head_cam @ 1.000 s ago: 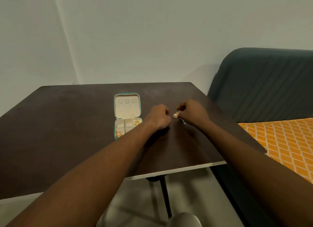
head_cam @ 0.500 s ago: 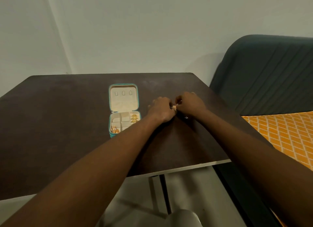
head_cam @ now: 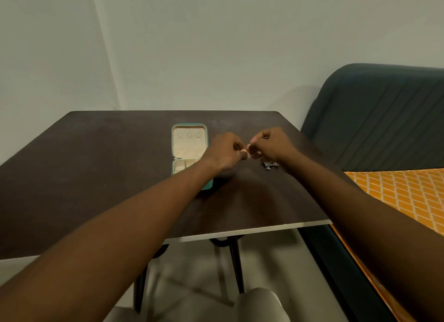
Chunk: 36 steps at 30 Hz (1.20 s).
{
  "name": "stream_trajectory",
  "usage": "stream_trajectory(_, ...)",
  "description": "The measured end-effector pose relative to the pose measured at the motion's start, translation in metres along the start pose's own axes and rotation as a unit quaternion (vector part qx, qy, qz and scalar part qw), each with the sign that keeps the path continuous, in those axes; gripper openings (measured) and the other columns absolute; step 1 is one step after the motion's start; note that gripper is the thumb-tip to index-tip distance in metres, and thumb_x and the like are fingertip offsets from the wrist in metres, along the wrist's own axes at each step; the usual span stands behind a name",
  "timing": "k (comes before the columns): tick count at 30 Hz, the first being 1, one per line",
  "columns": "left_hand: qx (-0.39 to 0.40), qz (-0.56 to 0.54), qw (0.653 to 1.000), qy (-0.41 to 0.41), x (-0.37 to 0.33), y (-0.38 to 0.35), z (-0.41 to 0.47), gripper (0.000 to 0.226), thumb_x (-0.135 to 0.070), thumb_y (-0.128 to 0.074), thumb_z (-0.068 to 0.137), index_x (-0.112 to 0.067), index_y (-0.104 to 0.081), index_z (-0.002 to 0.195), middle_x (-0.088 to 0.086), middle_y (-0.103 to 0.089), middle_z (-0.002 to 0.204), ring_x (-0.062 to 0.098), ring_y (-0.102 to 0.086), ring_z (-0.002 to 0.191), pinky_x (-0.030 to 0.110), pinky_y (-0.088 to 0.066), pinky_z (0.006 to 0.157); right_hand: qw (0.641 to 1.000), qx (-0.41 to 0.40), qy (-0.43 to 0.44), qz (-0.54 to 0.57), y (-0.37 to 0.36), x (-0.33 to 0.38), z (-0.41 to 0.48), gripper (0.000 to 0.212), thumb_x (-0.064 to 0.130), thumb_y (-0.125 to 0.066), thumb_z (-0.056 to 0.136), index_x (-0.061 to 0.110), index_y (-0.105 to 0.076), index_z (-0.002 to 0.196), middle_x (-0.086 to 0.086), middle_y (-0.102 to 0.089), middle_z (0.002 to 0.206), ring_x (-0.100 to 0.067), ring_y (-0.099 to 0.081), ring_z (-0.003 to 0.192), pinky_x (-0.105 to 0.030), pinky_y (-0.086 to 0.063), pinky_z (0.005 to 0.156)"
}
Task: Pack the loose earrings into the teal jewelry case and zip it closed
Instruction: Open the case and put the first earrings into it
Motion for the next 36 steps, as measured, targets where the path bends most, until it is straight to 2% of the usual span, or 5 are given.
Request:
stream_trajectory(8,0.017,-0.02,0.999,0.029,0.004,0.049,-0.044,0.028,-0.037,-0.067,0.094,-0.014,-0.078,0.082,0.008,-0.072,0.078,0.017,-0.061,0.071,0.033,-0.046,0.067,0.993,0.081,-0.037,0.083,-0.024,0.037,-0.032,0.034,0.036,-0.061,0.095,0.005,-0.075,0.096,-0.008,-0.078,0.085,-0.018,-0.071,0.076,-0.033,-0.053,0.067)
stream_trajectory(16,0.035,-0.154,0.974,0.161,0.025,0.08,-0.089,0.017,-0.018,-0.068,0.093,-0.006,-0.078,0.101,0.01,-0.073,0.105,0.017,-0.066,0.091,0.034,-0.056,0.083,0.993,0.109,-0.023,0.047,-0.06,0.067,-0.062,0.02,0.01,-0.061,0.092,0.014,-0.078,0.102,-0.003,-0.075,0.101,-0.021,-0.068,0.097,-0.034,-0.056,0.075)
stream_trajectory(20,0.035,-0.201,0.954,0.22,0.04,0.088,-0.106,0.022,-0.013,-0.077,0.086,-0.006,-0.077,0.107,0.004,-0.072,0.11,0.013,-0.068,0.09,0.024,-0.058,0.072,0.989,0.134,-0.039,0.058,-0.08,0.072,-0.073,0.018,0.009,-0.061,0.093,0.007,-0.073,0.107,-0.003,-0.072,0.108,-0.02,-0.069,0.096,-0.038,-0.059,0.081)
stream_trajectory(31,-0.011,-0.104,0.976,0.193,0.061,0.108,-0.109,0.018,-0.011,-0.073,0.089,-0.009,-0.078,0.106,0.006,-0.077,0.102,0.018,-0.074,0.089,0.029,-0.057,0.071,0.986,0.161,-0.033,-0.026,-0.121,0.08,-0.066,0.023,0.002,-0.059,0.095,-0.005,-0.07,0.113,-0.014,-0.072,0.109,-0.023,-0.07,0.089,-0.042,-0.06,0.088)
stream_trajectory(36,-0.027,-0.151,0.951,0.268,0.075,0.099,-0.107,0.015,-0.011,-0.077,0.086,-0.004,-0.076,0.099,0.007,-0.078,0.091,0.012,-0.075,0.074,0.027,-0.059,0.067,0.989,0.143,-0.036,-0.009,-0.125,0.073,-0.061,0.026,0.005,-0.054,0.093,0.0,-0.07,0.112,-0.021,-0.071,0.114,-0.022,-0.064,0.084,-0.032,-0.054,0.067)
Point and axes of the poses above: each hand's wrist, its own z-axis towards the middle knuckle, its own y-axis out of the back of the hand, x = y × z, the point moved 5 cm from there along z, towards the middle knuckle
